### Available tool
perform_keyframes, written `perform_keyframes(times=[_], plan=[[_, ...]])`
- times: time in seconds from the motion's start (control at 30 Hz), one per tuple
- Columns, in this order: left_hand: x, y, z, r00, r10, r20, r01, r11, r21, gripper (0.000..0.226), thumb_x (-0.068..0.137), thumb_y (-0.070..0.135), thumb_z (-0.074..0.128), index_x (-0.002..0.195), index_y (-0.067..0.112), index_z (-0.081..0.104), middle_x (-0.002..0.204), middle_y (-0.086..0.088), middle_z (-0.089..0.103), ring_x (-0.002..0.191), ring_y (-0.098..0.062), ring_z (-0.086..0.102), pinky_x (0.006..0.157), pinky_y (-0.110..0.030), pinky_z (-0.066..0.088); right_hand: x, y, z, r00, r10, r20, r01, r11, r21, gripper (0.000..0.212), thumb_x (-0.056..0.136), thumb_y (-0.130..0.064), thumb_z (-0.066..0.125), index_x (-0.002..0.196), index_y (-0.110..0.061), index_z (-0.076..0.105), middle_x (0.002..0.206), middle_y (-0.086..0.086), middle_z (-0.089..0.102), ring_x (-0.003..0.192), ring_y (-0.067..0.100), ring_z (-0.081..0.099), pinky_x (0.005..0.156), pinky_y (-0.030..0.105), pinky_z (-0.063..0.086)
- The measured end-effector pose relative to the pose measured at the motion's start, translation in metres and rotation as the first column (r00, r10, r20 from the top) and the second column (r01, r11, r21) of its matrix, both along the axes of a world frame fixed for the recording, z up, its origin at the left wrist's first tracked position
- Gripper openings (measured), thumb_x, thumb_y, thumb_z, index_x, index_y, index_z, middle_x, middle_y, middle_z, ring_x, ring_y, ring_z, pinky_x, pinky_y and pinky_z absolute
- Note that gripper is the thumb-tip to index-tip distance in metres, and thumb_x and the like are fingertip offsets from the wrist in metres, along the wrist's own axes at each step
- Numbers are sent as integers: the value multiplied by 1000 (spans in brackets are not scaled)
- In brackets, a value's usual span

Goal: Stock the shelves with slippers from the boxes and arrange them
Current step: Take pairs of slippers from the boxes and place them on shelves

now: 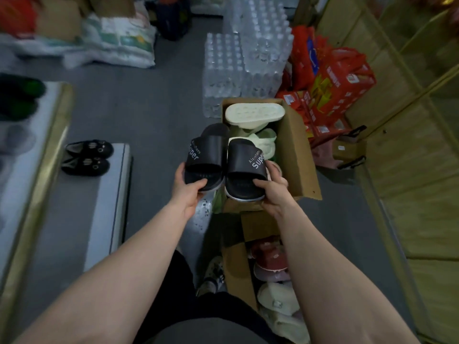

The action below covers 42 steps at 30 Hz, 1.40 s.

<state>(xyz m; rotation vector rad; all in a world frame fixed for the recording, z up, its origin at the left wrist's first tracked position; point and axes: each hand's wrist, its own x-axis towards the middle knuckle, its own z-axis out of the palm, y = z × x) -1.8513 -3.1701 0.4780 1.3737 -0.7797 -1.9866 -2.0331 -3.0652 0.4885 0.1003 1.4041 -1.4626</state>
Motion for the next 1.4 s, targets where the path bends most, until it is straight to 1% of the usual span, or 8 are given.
perform_keyframes(times=[0.13, 0.33, 0.53, 0.7, 0.9, 1.07, 1.3, 1.4], plan=[[39, 23, 7, 996, 82, -16, -82, 996, 26, 78, 87, -19, 47, 147, 29, 31, 128, -7, 52, 99, -18, 61, 83, -38, 54, 29, 10, -7, 996, 79, 46, -80, 997, 14, 66, 87, 8, 57, 127, -44, 57, 135, 10, 56, 109, 37, 63, 68, 38, 58], [113, 64, 10, 979, 202, 17, -202, 979, 31, 82, 85, -19, 48, 146, 33, 29, 124, -5, 51, 96, -19, 60, 82, -39, 54, 85, 21, -10, 983, 163, 81, -165, 986, 7, 67, 84, 7, 54, 133, -38, 54, 134, 11, 57, 106, 38, 64, 68, 43, 58], [199, 141, 17, 945, 319, 66, -318, 948, -24, 80, 85, -16, 51, 146, 30, 28, 118, -1, 55, 89, -16, 60, 66, -29, 46, 165, 58, -15, 953, 299, 48, -299, 954, 13, 66, 86, 9, 49, 141, -27, 47, 134, 17, 56, 103, 36, 65, 73, 44, 59], [272, 217, 25, 887, 460, 46, -459, 888, -35, 79, 85, -15, 53, 144, 32, 30, 121, -3, 54, 96, -19, 59, 71, -32, 50, 239, 106, -12, 908, 417, 50, -417, 909, 8, 54, 91, 7, 54, 136, -22, 46, 120, 14, 59, 95, 30, 67, 61, 31, 58], [349, 292, 24, 783, 622, -22, -622, 783, -1, 85, 84, -14, 61, 146, 33, 27, 128, -6, 51, 113, -29, 58, 69, -33, 57, 318, 146, -17, 831, 554, 54, -557, 829, 52, 42, 90, 3, 62, 132, 4, 52, 114, 20, 65, 91, 26, 68, 60, 24, 57], [401, 340, 16, 655, 756, 1, -756, 655, 23, 83, 83, -11, 64, 143, 36, 30, 130, -7, 52, 113, -32, 59, 69, -37, 57, 375, 156, -18, 676, 734, 67, -736, 668, 114, 40, 89, -4, 66, 128, -1, 57, 121, 20, 65, 96, 26, 67, 64, 30, 56], [451, 393, -3, 381, 924, 31, -924, 381, 28, 82, 82, -13, 63, 142, 33, 33, 137, -9, 52, 111, -37, 60, 83, -54, 54, 452, 158, -12, 293, 952, 86, -955, 288, 63, 36, 96, -20, 61, 131, -19, 53, 113, 8, 59, 88, 21, 57, 58, 29, 52], [464, 408, -12, 251, 968, 21, -968, 251, 4, 82, 82, -17, 60, 144, 28, 31, 138, -13, 50, 111, -41, 59, 67, -47, 60, 477, 155, -20, 184, 977, 104, -983, 181, 43, 40, 96, -21, 60, 135, -27, 52, 118, 8, 58, 92, 24, 58, 61, 32, 51]])
